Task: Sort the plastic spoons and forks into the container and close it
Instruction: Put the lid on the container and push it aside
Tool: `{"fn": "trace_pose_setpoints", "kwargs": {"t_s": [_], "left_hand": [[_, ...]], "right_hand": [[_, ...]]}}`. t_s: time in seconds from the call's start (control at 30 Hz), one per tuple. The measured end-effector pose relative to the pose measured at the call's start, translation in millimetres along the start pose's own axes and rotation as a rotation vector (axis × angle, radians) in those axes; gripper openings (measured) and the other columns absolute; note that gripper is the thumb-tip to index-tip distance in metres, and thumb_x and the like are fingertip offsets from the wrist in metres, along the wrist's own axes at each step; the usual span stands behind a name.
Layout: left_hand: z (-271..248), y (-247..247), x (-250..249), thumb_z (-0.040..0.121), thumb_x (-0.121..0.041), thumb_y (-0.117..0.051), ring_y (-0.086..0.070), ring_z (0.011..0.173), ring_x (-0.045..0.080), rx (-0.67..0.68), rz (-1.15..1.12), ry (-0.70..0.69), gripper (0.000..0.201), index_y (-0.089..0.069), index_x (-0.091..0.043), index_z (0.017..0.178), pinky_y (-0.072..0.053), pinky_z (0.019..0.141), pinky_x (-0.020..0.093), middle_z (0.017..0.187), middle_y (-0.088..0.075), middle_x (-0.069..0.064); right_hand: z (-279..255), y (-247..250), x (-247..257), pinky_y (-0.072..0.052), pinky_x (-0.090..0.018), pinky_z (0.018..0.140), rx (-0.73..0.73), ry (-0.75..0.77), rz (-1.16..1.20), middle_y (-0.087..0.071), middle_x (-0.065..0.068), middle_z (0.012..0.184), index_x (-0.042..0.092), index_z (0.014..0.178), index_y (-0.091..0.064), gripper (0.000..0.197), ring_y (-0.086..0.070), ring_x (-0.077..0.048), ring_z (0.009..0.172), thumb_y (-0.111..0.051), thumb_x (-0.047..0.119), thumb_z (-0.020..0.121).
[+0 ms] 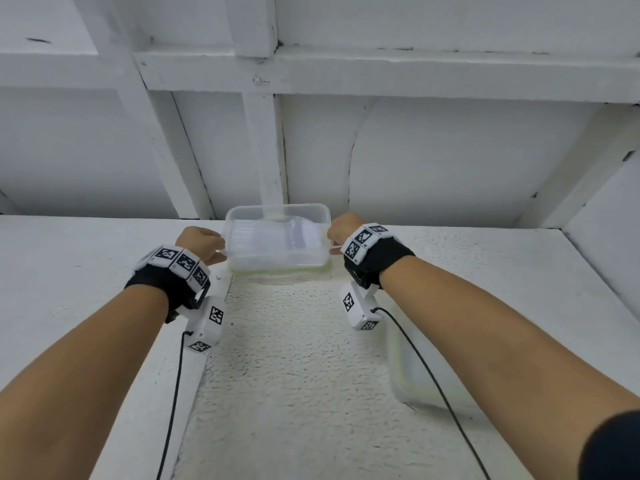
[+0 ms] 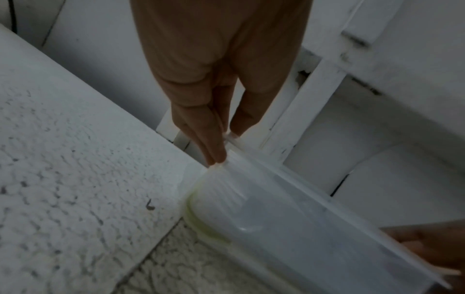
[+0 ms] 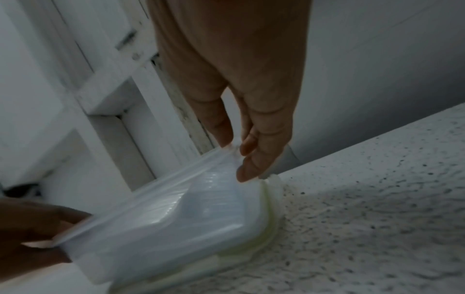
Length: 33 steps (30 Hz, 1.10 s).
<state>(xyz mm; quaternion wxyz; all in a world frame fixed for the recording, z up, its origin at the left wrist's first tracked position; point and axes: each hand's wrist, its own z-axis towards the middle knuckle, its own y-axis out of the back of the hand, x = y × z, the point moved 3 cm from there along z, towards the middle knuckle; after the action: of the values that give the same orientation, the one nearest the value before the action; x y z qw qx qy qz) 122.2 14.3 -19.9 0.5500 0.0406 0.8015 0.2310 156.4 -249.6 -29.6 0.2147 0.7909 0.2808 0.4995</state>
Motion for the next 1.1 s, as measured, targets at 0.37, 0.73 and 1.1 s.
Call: {"fn": "trace_pose_setpoints", "kwargs": {"t_s": [0.37, 0.73, 1.1], "left_hand": [[-95.0, 42.5, 0.9, 0.087, 0.007, -0.054, -0.062, 0.064, 0.020, 0.155, -0.068, -0.055, 0.010, -0.059, 0.000, 0.091, -0.056, 0.059, 0.017, 0.080, -0.059, 0.015], [-148.9, 14.9, 73.1, 0.086, 0.007, -0.055, -0.060, 0.072, 0.024, 0.313, 0.051, 0.093, 0.010, -0.053, 0.001, 0.093, -0.059, 0.063, 0.024, 0.081, -0.053, 0.013], [-77.0, 35.5, 16.5, 0.096, -0.030, -0.048, -0.061, 0.085, 0.020, 0.348, 0.505, 0.057, 0.020, -0.057, -0.012, 0.096, -0.048, 0.068, 0.028, 0.095, -0.066, 0.003]], "right_hand": [[-128.3, 28.7, -10.3, -0.055, -0.033, 0.071, 0.186, 0.014, 0.329, -0.057, -0.013, 0.083, 0.000, 0.133, -0.036, 0.053, -0.060, -0.022, 0.070, -0.057, -0.009, 0.085], [-160.6, 9.5, -58.2, -0.055, -0.037, 0.082, 0.316, -0.100, 0.083, -0.065, -0.022, 0.087, -0.011, 0.117, -0.049, 0.030, -0.063, -0.028, 0.077, -0.056, 0.000, 0.089], [-105.7, 53.8, -6.7, -0.055, -0.034, 0.073, 0.272, -0.013, -0.105, -0.061, -0.017, 0.108, -0.003, 0.123, -0.051, 0.033, -0.063, -0.026, 0.087, -0.054, 0.012, 0.094]]}}
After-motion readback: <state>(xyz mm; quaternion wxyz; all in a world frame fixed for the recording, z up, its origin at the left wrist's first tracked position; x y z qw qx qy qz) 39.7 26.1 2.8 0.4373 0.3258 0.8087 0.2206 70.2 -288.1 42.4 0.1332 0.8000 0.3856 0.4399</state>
